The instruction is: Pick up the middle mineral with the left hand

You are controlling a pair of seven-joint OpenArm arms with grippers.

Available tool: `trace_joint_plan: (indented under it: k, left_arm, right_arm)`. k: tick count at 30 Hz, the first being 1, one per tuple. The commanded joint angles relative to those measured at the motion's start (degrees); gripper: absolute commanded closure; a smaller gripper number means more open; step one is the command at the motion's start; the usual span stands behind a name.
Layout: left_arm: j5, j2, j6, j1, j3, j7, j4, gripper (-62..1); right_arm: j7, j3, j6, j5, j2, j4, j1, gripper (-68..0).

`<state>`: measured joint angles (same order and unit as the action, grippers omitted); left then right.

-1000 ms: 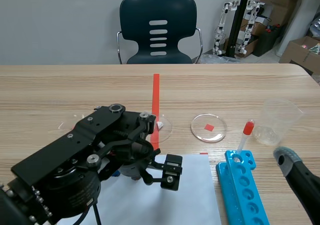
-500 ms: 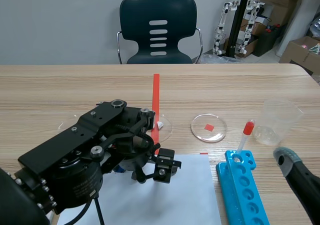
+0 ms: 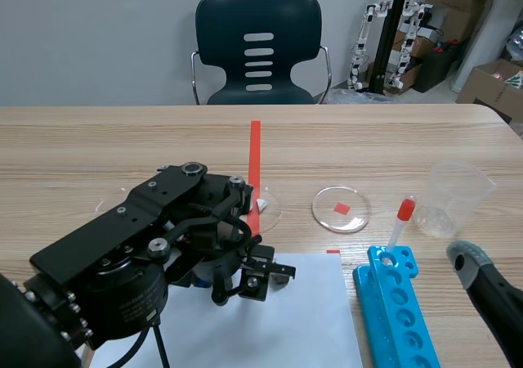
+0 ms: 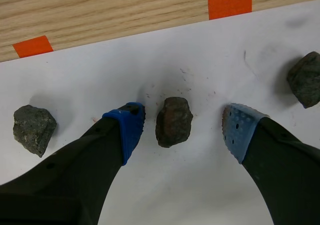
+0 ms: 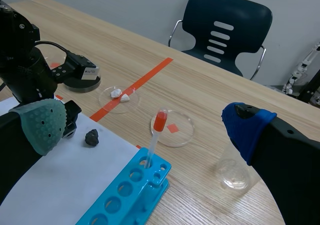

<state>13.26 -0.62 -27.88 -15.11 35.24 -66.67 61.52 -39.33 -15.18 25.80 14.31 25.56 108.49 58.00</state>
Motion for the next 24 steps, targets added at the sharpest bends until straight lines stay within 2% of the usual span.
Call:
trace_joint_plan:
  k: [1, 3, 9, 16, 24]
  left_arm:
    - [0.00, 0.02, 0.02, -0.28, 0.15, -0.72, 0.35, -32.0]
    - [0.00, 0.02, 0.04, -0.28, 0.15, -0.72, 0.35, -31.8]
    - [0.02, 0.02, 0.04, -0.31, 0.15, -0.72, 0.35, -22.3]
    - [0.02, 0.00, 0.04, -0.31, 0.15, -0.72, 0.35, -16.0]
    - [0.02, 0.02, 0.02, -0.28, 0.13, -0.20, 0.37, -14.5]
  right_arm:
    - [-0.81, -0.17, -0.04, 0.42, 0.61, 0.81, 0.09, -67.9]
    - [-0.81, -0.17, -0.04, 0.42, 0.61, 0.81, 0.09, -67.9]
    - [-0.81, -0.17, -0.04, 0.42, 0.61, 0.81, 0.09, -67.9]
    - [-0.81, -0.17, -0.04, 0.42, 0.61, 0.81, 0.09, -67.9]
    - [-0.81, -0.17, -0.04, 0.42, 0.61, 0.81, 0.09, -67.9]
